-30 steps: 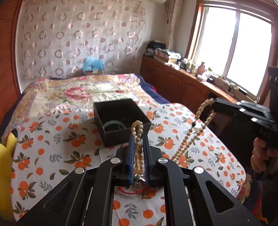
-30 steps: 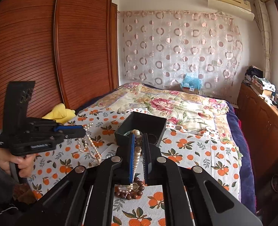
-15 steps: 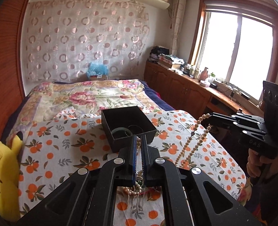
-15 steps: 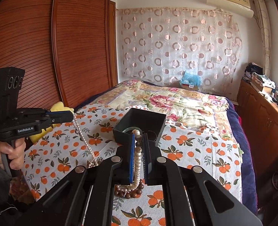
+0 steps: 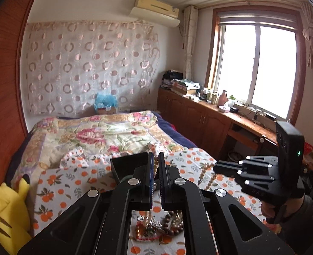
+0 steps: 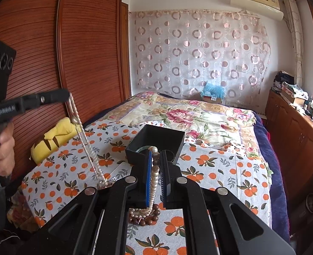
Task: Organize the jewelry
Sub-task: 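Lower the pearl strands into the black box and open both grippers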
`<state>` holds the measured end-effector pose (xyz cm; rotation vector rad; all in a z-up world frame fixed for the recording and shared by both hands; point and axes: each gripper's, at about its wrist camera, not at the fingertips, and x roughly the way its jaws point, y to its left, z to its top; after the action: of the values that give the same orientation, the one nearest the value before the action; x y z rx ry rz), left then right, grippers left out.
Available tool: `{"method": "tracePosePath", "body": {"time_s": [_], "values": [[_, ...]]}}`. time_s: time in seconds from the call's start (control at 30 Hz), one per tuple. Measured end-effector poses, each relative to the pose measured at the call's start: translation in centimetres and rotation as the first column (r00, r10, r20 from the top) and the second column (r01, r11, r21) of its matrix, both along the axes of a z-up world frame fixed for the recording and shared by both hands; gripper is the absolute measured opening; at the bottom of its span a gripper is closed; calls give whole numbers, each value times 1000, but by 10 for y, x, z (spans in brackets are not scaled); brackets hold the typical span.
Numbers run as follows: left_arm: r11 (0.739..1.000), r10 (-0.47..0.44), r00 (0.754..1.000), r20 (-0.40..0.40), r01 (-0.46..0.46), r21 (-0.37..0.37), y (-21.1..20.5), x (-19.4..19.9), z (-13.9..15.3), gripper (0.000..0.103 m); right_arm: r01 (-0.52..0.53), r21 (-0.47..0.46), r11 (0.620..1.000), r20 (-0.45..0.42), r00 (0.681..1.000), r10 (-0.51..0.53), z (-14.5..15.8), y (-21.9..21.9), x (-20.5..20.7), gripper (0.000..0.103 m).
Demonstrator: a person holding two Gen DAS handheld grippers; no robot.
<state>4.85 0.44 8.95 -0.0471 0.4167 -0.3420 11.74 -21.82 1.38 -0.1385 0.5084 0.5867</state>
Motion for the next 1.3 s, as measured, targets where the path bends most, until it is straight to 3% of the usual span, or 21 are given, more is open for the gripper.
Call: {"method": "tracePosePath", "body": {"time_s": [0.33, 0.93, 1.3], "values": [[999, 19, 997, 76, -21, 24, -6, 3, 39, 3, 1, 4, 1000, 4, 1000, -1, 3, -2, 1, 9], [999, 22, 1000, -6, -21, 42, -3, 58, 20, 4, -39, 23, 999, 85, 996, 37, 56, 10, 32, 9], [999, 7, 1000, -19, -6, 38, -1, 107, 36, 4, -67, 29, 997, 78, 995, 65, 80, 26, 82, 9]]}}
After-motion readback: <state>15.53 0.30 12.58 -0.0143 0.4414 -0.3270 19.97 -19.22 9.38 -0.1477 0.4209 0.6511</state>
